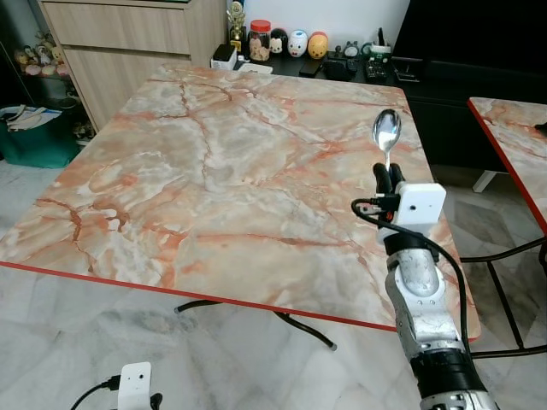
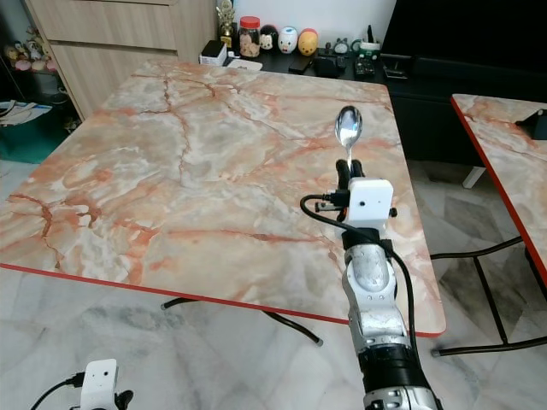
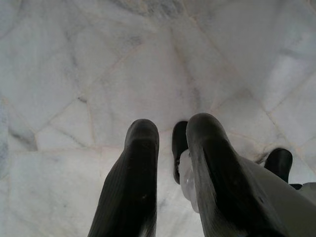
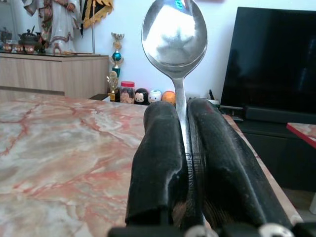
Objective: Setting the table
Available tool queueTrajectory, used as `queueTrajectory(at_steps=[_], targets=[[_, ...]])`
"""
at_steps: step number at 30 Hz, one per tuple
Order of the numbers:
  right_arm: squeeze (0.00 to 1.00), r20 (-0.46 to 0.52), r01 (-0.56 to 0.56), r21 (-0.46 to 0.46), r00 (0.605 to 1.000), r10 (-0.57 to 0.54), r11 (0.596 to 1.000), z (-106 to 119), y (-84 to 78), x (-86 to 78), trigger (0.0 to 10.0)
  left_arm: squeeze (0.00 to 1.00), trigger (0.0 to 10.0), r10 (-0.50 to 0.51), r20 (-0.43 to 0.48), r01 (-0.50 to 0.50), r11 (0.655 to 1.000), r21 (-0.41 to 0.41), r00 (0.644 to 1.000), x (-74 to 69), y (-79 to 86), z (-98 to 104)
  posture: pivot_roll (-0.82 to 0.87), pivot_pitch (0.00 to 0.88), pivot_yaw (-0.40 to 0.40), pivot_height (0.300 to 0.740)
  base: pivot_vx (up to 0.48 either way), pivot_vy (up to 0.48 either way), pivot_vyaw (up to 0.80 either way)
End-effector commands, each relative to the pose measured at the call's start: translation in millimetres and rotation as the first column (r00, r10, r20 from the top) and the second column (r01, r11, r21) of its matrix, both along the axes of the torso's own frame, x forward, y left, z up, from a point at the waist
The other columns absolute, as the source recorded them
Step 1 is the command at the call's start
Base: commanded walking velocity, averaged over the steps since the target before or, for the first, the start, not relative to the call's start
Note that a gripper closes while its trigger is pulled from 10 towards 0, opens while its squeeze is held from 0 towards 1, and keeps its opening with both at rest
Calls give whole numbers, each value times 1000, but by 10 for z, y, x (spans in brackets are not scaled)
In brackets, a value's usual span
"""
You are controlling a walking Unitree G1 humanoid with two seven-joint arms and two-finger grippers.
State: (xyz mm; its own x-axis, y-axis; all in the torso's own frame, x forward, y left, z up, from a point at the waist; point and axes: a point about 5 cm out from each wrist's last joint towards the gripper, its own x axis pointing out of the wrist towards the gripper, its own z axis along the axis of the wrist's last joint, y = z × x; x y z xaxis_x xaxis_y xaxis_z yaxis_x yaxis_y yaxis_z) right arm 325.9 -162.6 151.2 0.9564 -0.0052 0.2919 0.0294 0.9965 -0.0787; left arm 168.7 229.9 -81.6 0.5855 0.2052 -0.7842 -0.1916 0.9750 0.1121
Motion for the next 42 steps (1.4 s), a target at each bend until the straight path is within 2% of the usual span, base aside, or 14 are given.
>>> queueTrajectory(at_steps=[1,4,17,42], targets=[[0,1,23,22,1000,-23,999,35,-53,26,10000,0,10000,-13,-9,13,1000,6,1000,-25,-27,-18,24,0,-86,740,0,-240,-694],[0,9,23,19,1000,-23,1000,52,-49,42,10000,0,10000,-13,-11,13,1000,7,1000,-31,-31,-21,16,0,-86,740,0,-253,-781],[0,44,-18,13,999,18,1000,105,87,76,10000,0,10000,-12,-14,12,1000,0,1000,-39,-49,-29,11,0,-90,740,0,-271,0],[0,51,-4,29,999,2,1000,124,66,107,10000,0,10000,-10,-18,10,1000,-2,1000,-34,-43,-27,12,0,-90,740,0,-290,0]])
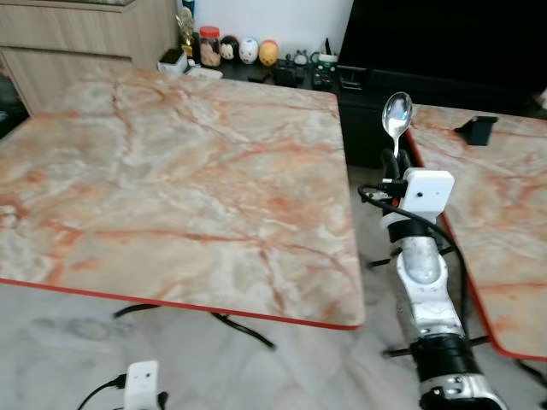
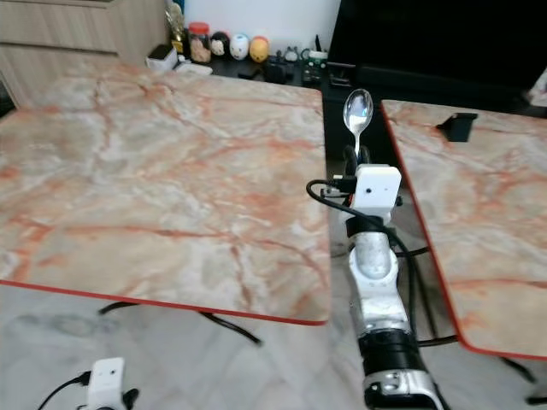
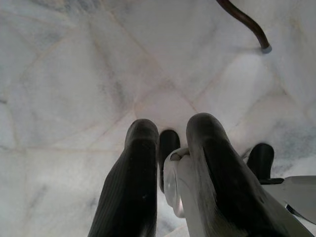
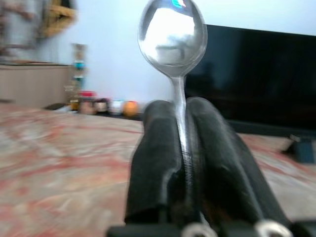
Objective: Setting the table
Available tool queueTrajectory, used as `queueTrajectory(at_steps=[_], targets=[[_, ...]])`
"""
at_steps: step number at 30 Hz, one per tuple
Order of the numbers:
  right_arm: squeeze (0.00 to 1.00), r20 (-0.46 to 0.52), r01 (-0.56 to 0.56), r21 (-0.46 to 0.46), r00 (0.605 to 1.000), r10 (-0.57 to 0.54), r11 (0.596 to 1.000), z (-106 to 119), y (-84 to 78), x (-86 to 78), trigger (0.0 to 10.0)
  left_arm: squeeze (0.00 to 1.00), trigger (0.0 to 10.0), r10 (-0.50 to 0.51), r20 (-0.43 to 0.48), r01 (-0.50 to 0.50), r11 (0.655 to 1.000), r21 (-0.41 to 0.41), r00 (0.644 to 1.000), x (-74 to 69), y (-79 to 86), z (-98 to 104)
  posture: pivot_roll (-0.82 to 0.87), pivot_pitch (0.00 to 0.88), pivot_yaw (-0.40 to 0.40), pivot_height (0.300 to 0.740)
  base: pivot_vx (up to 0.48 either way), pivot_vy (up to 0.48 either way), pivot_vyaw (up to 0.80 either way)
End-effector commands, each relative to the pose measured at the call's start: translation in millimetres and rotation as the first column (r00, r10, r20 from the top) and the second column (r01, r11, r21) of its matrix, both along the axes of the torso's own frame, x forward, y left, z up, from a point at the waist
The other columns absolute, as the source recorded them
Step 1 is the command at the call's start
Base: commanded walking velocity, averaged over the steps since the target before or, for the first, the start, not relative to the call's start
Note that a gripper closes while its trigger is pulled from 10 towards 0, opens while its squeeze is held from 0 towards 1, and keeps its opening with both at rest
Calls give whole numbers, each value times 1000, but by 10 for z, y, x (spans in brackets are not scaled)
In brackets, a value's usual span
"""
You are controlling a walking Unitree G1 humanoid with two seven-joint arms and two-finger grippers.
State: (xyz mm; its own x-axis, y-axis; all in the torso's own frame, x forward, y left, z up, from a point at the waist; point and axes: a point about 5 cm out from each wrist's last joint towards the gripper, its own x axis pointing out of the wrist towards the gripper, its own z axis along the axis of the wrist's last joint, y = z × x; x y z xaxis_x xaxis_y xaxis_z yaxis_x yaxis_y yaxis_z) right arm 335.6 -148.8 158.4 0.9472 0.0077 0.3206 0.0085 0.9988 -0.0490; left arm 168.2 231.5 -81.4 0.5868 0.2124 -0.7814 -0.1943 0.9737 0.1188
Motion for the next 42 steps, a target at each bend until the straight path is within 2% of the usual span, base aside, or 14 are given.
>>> queueTrajectory(at_steps=[1,11,14,42], targets=[[0,21,20,0,1000,-20,1000,54,-72,11,10000,0,10000,-12,-20,12,1000,-10,1000,-27,-58,-29,11,0,-88,740,0,-300,0],[0,13,28,15,1000,-28,1000,62,-77,32,10000,0,10000,-7,-20,7,1000,-12,1000,-19,-64,-28,13,0,-87,740,0,-300,0],[0,14,25,14,1000,-25,1000,61,-68,36,10000,0,10000,-6,-20,6,1000,-12,1000,-18,-61,-27,12,0,-87,740,0,-300,-781],[0,39,19,10,999,-19,1000,117,-33,50,10000,0,10000,3,-19,-3,1000,-16,1000,-13,-55,-24,7,0,-82,740,0,-301,0]])
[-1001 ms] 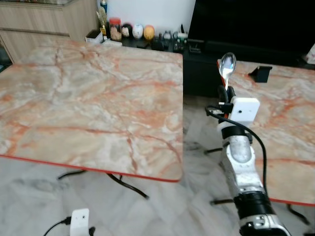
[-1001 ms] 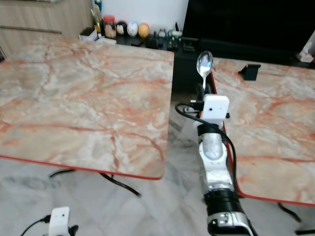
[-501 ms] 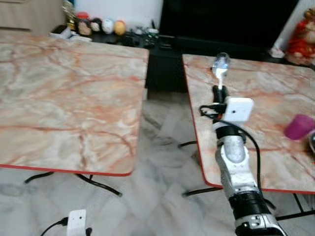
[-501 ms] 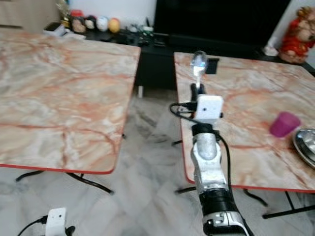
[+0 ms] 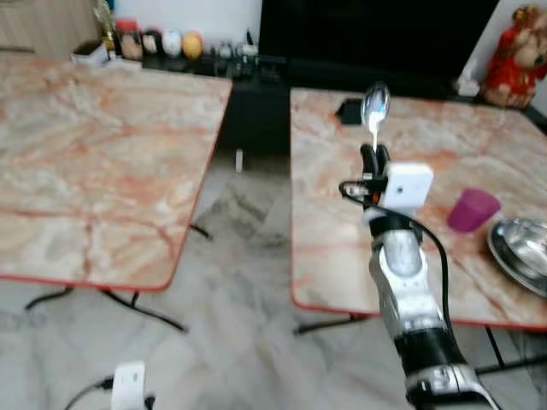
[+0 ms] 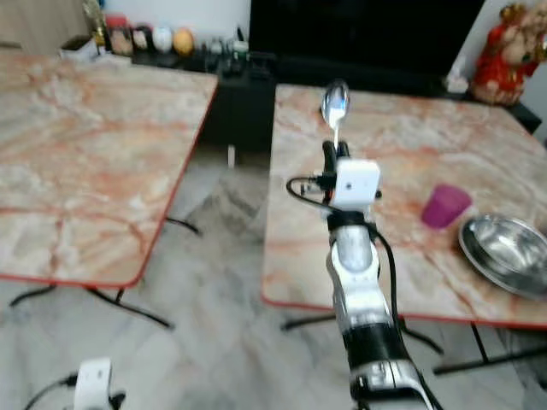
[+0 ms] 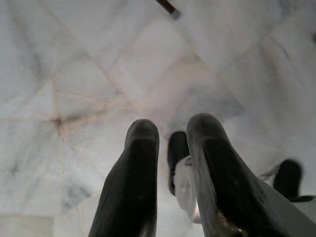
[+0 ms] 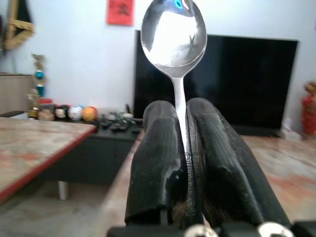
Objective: Setting the table
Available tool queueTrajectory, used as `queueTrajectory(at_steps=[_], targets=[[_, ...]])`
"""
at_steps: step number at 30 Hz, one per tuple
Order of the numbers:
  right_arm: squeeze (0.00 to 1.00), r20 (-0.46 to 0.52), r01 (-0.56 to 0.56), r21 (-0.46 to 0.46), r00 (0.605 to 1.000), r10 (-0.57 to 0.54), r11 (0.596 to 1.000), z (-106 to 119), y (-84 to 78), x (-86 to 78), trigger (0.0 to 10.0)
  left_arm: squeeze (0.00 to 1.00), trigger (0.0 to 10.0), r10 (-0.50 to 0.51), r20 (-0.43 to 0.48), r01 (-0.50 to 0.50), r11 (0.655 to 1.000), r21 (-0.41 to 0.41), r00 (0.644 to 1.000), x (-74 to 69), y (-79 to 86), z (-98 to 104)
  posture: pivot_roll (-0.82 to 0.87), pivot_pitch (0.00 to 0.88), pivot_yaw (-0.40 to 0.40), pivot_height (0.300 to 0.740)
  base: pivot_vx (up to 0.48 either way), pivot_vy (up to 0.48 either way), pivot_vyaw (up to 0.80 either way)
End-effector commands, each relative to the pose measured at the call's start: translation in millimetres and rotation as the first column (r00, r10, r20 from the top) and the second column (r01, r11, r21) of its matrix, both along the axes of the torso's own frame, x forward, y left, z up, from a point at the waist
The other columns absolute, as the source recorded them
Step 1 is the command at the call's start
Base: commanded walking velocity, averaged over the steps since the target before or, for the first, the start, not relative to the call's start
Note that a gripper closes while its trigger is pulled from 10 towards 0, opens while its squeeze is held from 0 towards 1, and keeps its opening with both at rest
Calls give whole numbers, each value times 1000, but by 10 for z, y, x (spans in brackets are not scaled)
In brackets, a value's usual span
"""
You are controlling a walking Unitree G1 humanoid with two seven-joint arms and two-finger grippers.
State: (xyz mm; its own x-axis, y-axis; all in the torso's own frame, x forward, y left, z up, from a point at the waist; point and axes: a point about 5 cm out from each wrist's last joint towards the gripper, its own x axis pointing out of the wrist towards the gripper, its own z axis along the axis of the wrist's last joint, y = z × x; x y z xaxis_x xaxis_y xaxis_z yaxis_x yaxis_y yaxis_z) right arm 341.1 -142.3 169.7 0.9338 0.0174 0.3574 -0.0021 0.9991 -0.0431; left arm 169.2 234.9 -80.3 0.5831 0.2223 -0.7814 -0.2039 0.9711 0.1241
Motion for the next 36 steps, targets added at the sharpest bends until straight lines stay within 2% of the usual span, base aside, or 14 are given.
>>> queueTrajectory(at_steps=[1,36], targets=[[0,-1,32,5,999,-32,999,5,-97,-3,10000,0,10000,-8,-16,7,1000,-21,1000,-20,-92,-34,8,0,-81,740,0,-300,0],[0,1,36,3,999,-36,999,3,-96,7,10000,0,10000,-26,-15,25,1000,-16,1000,-15,-94,-31,12,0,-79,740,0,-297,0]])
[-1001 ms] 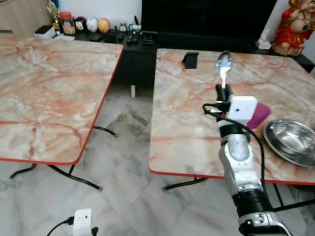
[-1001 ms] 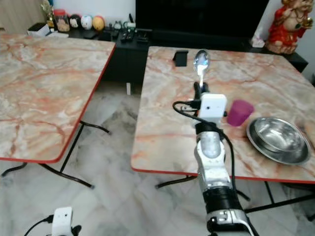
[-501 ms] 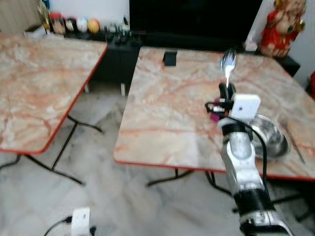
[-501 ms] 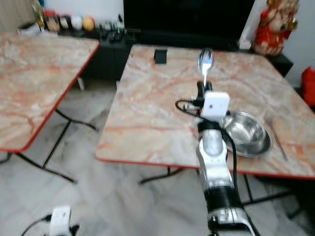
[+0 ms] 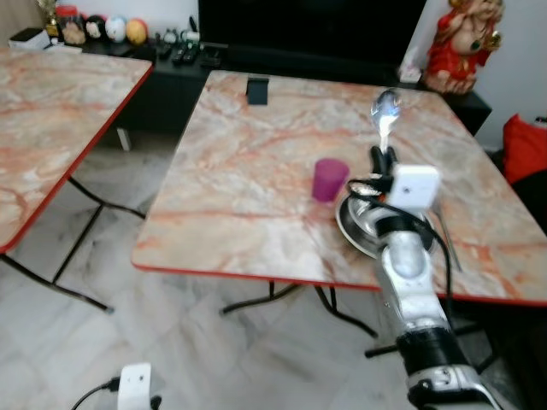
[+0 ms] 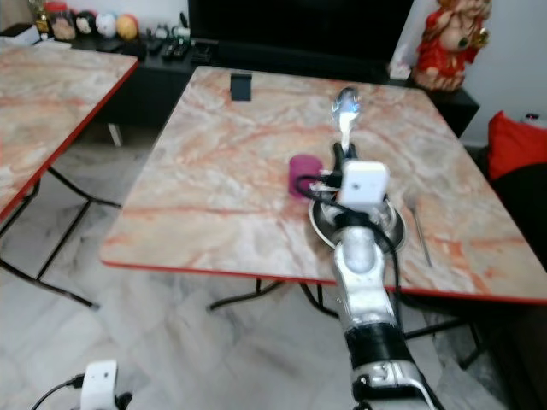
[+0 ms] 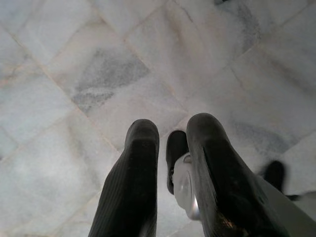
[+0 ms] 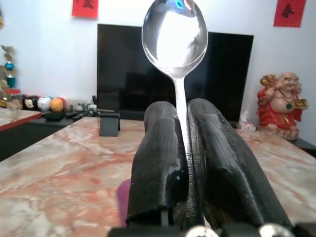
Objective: Setting the table
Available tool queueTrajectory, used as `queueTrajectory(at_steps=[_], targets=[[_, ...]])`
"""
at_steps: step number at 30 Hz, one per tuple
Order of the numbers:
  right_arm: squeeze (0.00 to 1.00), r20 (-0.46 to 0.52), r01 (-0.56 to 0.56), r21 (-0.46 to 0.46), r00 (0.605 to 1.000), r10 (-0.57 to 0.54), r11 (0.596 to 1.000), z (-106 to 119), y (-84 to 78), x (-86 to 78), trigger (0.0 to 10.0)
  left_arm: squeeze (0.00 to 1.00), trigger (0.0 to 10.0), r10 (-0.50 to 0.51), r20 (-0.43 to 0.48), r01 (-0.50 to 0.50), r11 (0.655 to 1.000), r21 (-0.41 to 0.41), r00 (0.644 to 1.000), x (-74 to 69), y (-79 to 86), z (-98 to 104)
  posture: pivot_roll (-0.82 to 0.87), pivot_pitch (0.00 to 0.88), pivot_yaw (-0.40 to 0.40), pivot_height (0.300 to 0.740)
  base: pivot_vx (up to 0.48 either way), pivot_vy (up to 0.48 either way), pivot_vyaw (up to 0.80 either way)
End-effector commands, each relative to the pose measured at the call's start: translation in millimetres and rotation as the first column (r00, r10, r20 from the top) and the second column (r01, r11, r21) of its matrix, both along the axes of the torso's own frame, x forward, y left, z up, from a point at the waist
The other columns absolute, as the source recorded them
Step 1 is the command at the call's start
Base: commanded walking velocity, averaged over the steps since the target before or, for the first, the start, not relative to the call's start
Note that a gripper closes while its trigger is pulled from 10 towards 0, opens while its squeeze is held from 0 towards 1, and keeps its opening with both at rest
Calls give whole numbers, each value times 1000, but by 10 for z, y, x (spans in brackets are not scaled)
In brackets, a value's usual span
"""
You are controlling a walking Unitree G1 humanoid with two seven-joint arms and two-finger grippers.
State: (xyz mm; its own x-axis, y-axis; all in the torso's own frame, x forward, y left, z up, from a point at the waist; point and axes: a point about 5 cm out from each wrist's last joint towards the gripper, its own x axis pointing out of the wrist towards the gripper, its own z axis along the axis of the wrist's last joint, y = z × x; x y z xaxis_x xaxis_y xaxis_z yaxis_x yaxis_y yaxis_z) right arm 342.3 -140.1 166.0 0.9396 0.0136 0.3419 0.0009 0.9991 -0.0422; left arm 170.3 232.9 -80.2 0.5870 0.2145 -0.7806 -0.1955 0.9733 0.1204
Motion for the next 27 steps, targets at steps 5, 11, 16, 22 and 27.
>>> queueTrajectory(at_steps=[5,11,16,22,27], targets=[[0,16,32,0,999,-32,999,36,-119,0,10000,0,10000,-18,-19,18,1000,-12,1000,-31,-67,-32,15,0,-79,740,0,-296,0],[0,18,36,1,999,-36,999,41,-116,4,10000,0,10000,-20,-27,19,1000,-12,999,-64,-45,-41,14,0,-75,740,0,-296,0],[0,17,38,2,999,-38,999,37,-120,3,10000,0,10000,-20,-32,20,1000,-11,999,-76,-39,-46,16,0,-75,740,0,-294,0],[0,14,43,2,999,-43,999,31,-127,2,10000,0,10000,-10,-31,10,1000,-9,999,-83,-24,-45,15,0,-71,740,0,-49,0],[0,12,48,2,999,-48,999,29,-141,2,10000,0,10000,-1,-26,1,1000,-13,1000,-87,-12,-43,14,0,-70,740,0,0,0]])
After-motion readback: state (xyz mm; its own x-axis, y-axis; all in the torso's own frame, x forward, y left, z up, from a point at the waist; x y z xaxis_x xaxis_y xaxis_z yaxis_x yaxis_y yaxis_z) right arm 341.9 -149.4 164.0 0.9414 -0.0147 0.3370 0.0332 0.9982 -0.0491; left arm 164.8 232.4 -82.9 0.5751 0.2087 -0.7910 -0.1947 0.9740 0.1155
